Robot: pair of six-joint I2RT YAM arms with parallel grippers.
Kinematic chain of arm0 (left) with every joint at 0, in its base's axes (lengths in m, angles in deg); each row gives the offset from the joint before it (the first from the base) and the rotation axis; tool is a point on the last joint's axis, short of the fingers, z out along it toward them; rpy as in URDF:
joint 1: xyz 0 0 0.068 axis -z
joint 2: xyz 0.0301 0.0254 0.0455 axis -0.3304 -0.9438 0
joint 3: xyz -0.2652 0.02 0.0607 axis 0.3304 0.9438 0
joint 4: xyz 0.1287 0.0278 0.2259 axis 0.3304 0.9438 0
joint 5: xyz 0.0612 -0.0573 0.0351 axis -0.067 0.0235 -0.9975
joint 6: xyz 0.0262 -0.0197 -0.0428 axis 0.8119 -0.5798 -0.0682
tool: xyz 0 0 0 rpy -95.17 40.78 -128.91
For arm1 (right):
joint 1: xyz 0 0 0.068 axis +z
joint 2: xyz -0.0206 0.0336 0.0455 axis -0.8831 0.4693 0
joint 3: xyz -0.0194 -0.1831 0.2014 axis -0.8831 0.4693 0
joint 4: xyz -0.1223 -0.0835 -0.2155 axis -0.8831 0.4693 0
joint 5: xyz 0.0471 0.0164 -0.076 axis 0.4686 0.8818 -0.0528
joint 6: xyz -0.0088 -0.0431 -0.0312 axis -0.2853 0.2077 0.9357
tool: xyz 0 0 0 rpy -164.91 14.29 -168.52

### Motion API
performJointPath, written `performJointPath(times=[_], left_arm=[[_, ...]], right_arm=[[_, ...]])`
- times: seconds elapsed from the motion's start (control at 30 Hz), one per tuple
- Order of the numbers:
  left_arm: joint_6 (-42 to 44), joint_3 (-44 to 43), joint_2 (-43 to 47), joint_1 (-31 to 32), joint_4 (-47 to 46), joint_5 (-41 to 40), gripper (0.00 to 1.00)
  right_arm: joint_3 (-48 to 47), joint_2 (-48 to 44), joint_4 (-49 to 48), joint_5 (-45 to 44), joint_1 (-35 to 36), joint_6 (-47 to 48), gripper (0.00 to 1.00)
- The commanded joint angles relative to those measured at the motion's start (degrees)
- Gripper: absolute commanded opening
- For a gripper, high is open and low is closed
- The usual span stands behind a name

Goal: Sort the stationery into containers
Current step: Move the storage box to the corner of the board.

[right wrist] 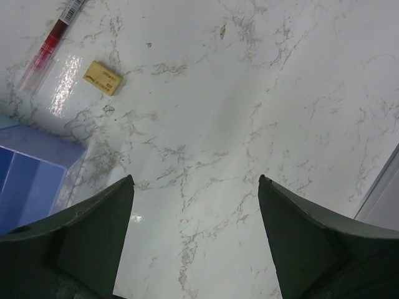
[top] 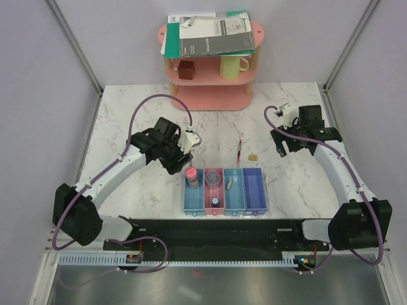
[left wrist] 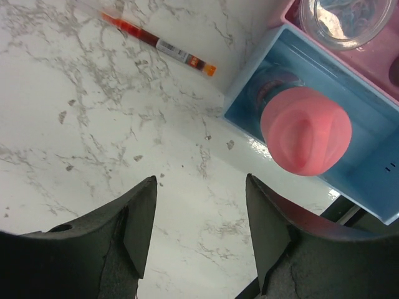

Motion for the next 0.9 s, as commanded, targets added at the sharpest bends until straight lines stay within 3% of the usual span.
performJointPath(times=[0.0, 0.33, 0.87], left_arm=[[-3.19, 1.32, 1.29, -1.89, -0.89, 2.67, 0.64], [-7.49, 1.15, -3.71, -2.07, -2.03, 6.7, 0.61], [-10.58, -0.79, -10.84, -2.07, -6.07, 10.05, 0.58]], right_arm=[[-1.36, -1.75, 1.13, 1.35, 1.68, -1.04, 0.87], [5.58, -2.89, 0.69, 1.7, 5.37, -3.85, 0.86], [6.29, -3.77, 0.08, 1.43, 5.81, -4.47, 0.86]])
